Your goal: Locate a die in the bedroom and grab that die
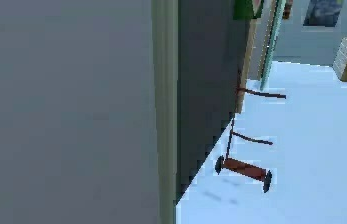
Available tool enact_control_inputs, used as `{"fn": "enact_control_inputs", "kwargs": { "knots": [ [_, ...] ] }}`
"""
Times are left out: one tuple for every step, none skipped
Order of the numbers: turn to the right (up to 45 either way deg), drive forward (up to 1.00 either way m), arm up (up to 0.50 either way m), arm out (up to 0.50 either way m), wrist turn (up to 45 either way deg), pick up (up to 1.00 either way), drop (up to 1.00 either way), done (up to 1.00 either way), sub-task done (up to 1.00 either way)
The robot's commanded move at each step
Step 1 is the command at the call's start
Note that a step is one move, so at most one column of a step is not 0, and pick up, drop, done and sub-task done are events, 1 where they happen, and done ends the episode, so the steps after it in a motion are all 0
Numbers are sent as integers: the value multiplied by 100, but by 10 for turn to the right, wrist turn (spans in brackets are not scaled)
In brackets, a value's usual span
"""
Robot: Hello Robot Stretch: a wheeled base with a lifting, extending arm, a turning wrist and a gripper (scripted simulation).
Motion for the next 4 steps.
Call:
{"fn": "enact_control_inputs", "kwargs": {
  "knots": [
    [450, 0, 0, 0, 0, 0, 0, 0, 0],
    [450, 0, 0, 0, 0, 0, 0, 0, 0],
    [360, 0, 0, 0, 0, 0, 0, 0, 0],
    [0, 10, 0, 0, 0, 0, 0, 0, 0]
  ]
}}
